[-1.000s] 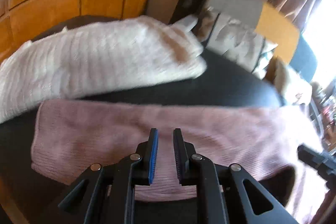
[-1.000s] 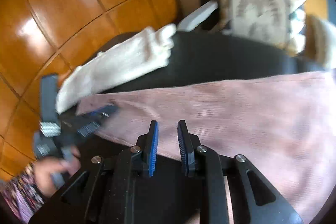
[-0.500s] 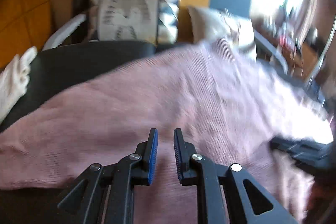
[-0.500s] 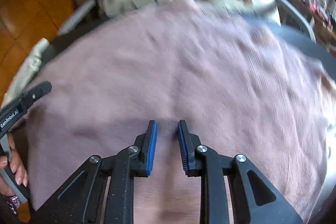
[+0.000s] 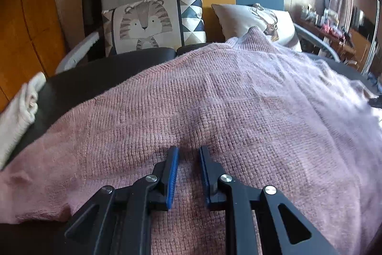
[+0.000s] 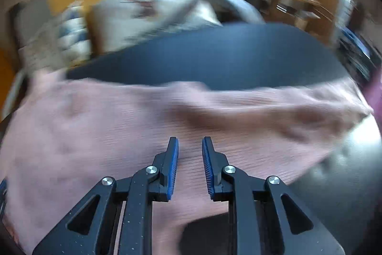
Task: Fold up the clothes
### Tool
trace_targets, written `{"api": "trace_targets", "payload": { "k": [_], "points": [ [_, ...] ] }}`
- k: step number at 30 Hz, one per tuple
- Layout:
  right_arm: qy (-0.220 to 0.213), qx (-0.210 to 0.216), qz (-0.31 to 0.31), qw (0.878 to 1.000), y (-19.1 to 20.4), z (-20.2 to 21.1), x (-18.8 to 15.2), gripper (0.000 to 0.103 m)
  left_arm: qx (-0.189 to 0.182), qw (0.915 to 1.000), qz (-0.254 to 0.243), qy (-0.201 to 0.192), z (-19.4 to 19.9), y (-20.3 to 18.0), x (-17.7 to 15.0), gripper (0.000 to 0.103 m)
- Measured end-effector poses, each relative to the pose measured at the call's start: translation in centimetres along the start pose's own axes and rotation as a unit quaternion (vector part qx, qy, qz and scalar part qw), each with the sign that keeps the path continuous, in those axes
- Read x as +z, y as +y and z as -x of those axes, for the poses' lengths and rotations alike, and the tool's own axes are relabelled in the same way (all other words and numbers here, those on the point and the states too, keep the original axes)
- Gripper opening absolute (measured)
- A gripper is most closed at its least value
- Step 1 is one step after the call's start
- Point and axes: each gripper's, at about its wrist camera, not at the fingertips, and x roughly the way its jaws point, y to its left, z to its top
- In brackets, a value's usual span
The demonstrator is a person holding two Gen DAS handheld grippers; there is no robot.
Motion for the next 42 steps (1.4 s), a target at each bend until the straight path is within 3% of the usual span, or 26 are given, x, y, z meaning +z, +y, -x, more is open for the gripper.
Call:
{"api": "trace_targets", "payload": {
  "k": [1, 5, 8, 12, 15, 24, 27, 30, 32, 34, 35, 39, 42],
  "points": [
    [-0.004, 0.014, -0.013, 1.0, -1.1, 0.0, -0.2, 0.02, 0.006, 1.0, -0.004, -0.001, 0.1, -0.1, -0.1, 0.017],
    [0.014, 0.006, 0.021, 1.0, -2.0, 1.3, -1.5, 0.02, -0.002, 1.0, 0.005, -0.002, 0.0, 0.7, -0.1, 0.017],
    [-0.019, 0.043, 0.005, 0.999, -2.4, 3.1, -0.2, 0.02, -0.019, 0.9996, 0.022, -0.001, 0.0, 1.4, 0.0, 0.017],
    [-0.023, 0.024, -0.009, 0.999, -2.9, 2.6, 3.1, 0.02, -0.021, 0.9995, 0.024, -0.001, -0.1, 1.4, 0.0, 0.017],
    [0.034, 0.005, -0.011, 0.999, -3.2, -0.9, 4.3, 0.02, -0.021, 0.9995, 0.023, -0.001, -0.1, 1.4, 0.1, 0.017],
    [-0.043, -0.037, -0.001, 0.998, -3.2, -2.3, 5.0, 0.02, -0.023, 0.9994, 0.025, -0.002, -0.2, 1.5, 0.0, 0.017],
    [-0.038, -0.007, 0.003, 0.999, -4.5, -1.1, 5.6, 0.02, -0.024, 0.9994, 0.025, -0.002, -0.2, 1.5, 0.0, 0.017],
    [-0.05, -0.036, -0.048, 0.997, -8.1, 0.9, 6.2, 0.02, -0.024, 0.9994, 0.025, -0.002, -0.1, 1.5, 0.0, 0.017],
    [-0.013, -0.039, -0.065, 0.997, -10.1, 0.6, 6.4, 0.021, -0.022, 0.9995, 0.023, -0.002, -0.1, 1.5, 0.0, 0.017],
    [0.058, -0.046, -0.062, 0.995, -11.9, -1.2, 6.3, 0.023, -0.021, 0.9996, 0.022, -0.002, -0.1, 1.5, 0.0, 0.017],
    [0.062, -0.046, -0.054, 0.996, -12.1, -1.4, 6.2, 0.023, -0.02, 0.9996, 0.021, -0.002, -0.1, 1.4, 0.0, 0.017],
    [0.035, -0.05, -0.048, 0.997, -12.8, -1.4, 6.6, 0.022, -0.02, 0.9996, 0.021, -0.002, -0.1, 1.4, 0.0, 0.017],
    [-0.01, -0.054, -0.108, 0.993, -14.8, -1.7, 7.5, 0.022, -0.022, 0.9995, 0.022, -0.002, -0.1, 1.5, 0.0, 0.017]
  ]
}}
